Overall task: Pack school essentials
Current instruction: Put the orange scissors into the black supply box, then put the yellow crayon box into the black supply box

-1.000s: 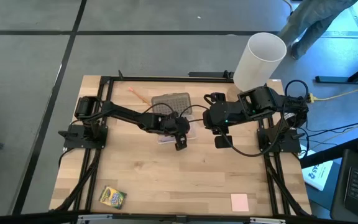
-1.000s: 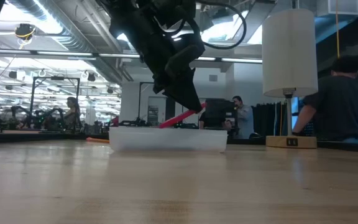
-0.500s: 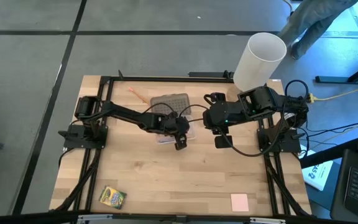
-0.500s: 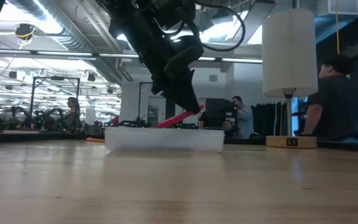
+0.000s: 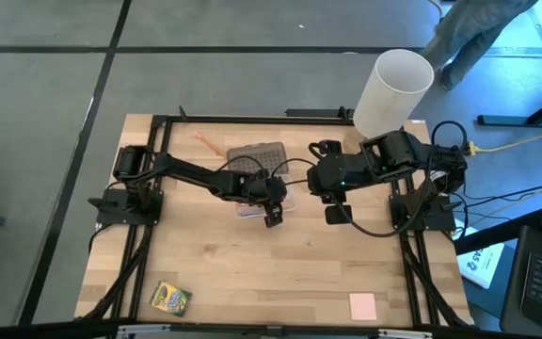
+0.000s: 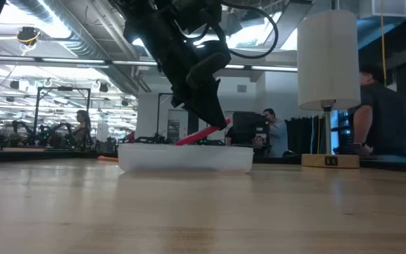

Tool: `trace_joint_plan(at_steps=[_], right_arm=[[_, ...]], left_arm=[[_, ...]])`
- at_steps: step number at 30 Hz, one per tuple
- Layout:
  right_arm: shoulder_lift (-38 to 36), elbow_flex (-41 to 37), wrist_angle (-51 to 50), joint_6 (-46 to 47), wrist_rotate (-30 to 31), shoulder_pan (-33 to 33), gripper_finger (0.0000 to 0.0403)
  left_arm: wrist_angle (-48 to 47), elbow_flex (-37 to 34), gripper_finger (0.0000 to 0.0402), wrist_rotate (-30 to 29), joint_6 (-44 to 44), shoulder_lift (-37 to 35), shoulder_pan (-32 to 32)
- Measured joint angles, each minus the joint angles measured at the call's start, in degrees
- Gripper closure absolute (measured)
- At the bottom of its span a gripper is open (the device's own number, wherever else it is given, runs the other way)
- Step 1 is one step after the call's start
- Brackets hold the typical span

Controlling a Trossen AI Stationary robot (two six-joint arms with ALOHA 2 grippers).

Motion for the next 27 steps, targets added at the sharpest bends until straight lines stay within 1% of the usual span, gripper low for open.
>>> trace_joint_plan(at_steps=[7,18,22,27], right_arm=[[0.0,0.0,0.0,0.0,0.0,0.0,0.0266],[0.0,0.0,0.0,0.0,0.0,0.0,0.0266],[0.0,0.0,0.0,0.0,0.0,0.0,0.0266],[0.0,0.0,0.0,-0.3,0.0,0.0,0.0266]], left_arm=[[0.0,0.0,0.0385,-0.1,0.2,0.0,0.0],[0.0,0.0,0.0322,-0.1,0.2,0.0,0.0],[0.0,0.0,0.0317,-0.1,0.1,0.0,0.1],[-0.6,0.0,0.032,0.0,-0.2,-0.8,0.1]])
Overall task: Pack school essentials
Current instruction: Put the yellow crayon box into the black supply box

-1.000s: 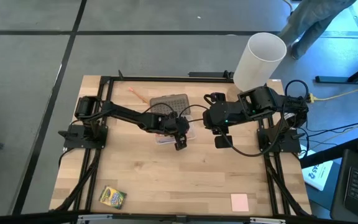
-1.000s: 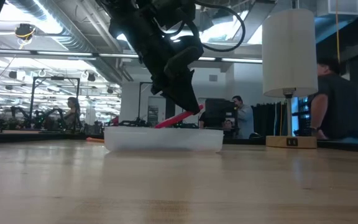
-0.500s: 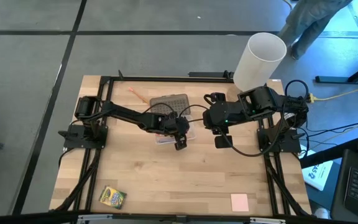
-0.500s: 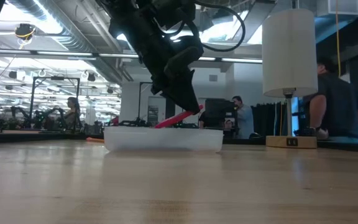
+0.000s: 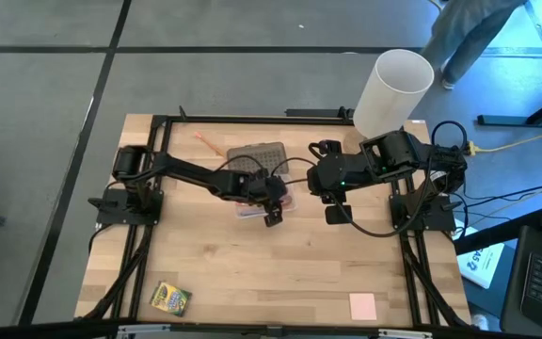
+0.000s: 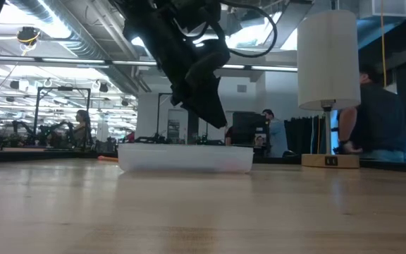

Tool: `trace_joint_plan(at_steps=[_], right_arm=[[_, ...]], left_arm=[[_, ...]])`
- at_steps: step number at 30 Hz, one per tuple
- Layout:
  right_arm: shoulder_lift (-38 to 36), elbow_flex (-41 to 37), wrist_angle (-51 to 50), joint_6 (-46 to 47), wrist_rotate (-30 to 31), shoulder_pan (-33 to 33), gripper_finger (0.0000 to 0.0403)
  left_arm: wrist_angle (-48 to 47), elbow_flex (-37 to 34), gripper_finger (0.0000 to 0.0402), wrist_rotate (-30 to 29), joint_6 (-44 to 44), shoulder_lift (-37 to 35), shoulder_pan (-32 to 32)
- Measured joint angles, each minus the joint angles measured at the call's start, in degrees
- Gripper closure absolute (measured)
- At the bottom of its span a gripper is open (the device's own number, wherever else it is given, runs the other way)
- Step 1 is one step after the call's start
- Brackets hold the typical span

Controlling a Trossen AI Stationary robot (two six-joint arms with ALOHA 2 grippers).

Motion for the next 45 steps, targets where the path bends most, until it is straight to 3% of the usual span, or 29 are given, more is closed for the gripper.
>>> trace_joint_plan(at_steps=[7,12,29,36,40,45], right_arm=[[0.0,0.0,0.0,-0.1,0.0,0.4,0.0266],[0.0,0.0,0.0,-0.3,0.1,1.1,0.0266],[0.0,0.0,0.0,0.1,0.0,4.7,0.0266],[0.0,0.0,0.1,1.6,-0.4,6.6,0.0266],[0.1,0.0,0.8,1.5,-4.0,8.2,0.0266],[0.3,0.0,1.8,1.4,-4.6,9.5,0.0266]], left_arm=[[-7.5,0.1,0.0318,0.2,-1.1,-6.5,-1.8],[-18.8,0.1,0.0321,-0.5,-4.8,-12.6,-5.2],[-53.0,0.0,0.032,-6.5,-40.1,-28.3,-25.8],[-54.9,0.0,0.0324,-4.5,-42.7,-29.5,-36.0],[-54.2,0.0,0.0324,-3.1,-43.3,-28.9,-41.7],[-49.6,0.0,0.0325,-3.2,-43.2,-29.0,-48.2]])
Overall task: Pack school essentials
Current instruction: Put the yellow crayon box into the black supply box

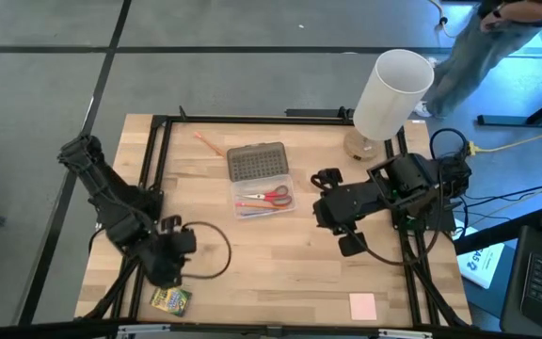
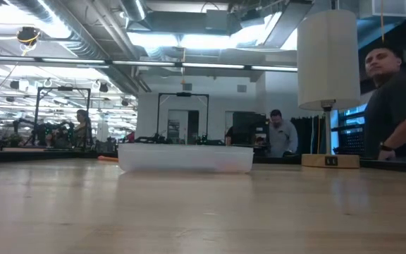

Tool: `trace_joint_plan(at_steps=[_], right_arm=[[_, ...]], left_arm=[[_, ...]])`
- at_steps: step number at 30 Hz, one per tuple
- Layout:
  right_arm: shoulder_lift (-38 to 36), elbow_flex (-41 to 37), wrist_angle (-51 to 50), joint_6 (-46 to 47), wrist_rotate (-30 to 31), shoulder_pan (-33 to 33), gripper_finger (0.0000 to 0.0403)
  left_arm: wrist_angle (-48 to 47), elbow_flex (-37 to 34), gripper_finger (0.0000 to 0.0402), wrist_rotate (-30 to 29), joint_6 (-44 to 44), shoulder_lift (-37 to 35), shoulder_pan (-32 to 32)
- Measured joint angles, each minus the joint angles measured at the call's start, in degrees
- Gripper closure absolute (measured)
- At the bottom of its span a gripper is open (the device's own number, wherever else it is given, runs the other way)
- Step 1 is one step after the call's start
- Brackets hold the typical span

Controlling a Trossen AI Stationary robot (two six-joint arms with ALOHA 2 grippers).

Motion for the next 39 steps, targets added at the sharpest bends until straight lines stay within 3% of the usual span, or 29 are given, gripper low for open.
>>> trace_joint_plan(at_steps=[12,18,39], right_arm=[[0.2,0.0,1.1,-1.4,-0.9,0.6,0.0266],[0.2,0.0,1.2,-1.2,-0.6,0.6,0.0266],[0.2,0.0,5.4,-1.2,-0.4,0.6,0.0266]], left_arm=[[10.4,0.0,0.0326,-2.9,0.1,8.0,-9.3],[11.5,0.0,0.0326,0.7,-2.5,12.5,-11.4],[12.7,0.0,0.0326,1.6,-10.2,13.3,-13.3]])
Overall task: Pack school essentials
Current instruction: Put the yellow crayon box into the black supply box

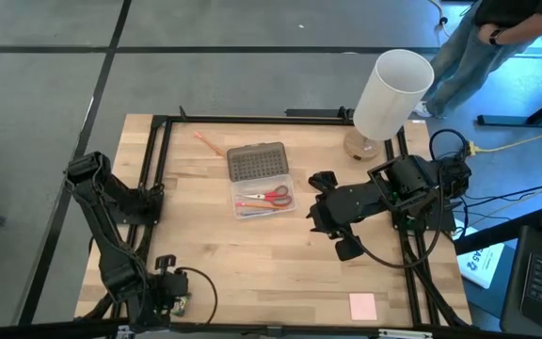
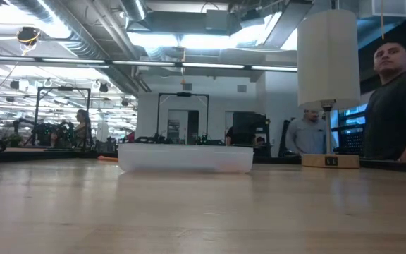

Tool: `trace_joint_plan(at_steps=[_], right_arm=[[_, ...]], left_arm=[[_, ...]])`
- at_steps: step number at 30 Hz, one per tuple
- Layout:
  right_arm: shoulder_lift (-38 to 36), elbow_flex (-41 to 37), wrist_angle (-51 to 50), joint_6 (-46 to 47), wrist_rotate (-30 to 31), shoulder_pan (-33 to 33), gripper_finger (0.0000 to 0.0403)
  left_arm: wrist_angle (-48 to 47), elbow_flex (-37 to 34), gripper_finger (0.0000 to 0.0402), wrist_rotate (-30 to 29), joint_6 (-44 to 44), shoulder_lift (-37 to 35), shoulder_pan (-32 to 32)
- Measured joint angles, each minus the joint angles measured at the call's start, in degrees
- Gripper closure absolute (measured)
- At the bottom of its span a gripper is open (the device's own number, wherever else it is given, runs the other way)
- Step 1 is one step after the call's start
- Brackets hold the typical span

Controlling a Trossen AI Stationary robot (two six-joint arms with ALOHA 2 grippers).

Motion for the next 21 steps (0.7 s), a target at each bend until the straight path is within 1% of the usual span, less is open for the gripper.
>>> trace_joint_plan(at_steps=[9,12,16,21], right_arm=[[0.0,0.0,0.0,0.0,0.0,0.0,0.0266],[0.0,0.0,0.0,0.0,0.0,0.0,0.0266],[0.0,0.0,0.0,0.0,0.0,0.0,0.0266],[0.0,0.0,0.0,0.0,0.0,0.0,0.0266]], left_arm=[[-0.5,0.0,0.0326,2.3,0.0,0.0,0.0],[-0.5,0.0,0.0318,2.3,0.0,0.0,-0.3],[-0.4,0.0,0.0289,2.4,-0.2,0.0,-0.9],[0.4,0.0,0.0238,2.4,-0.2,0.5,-1.6]])
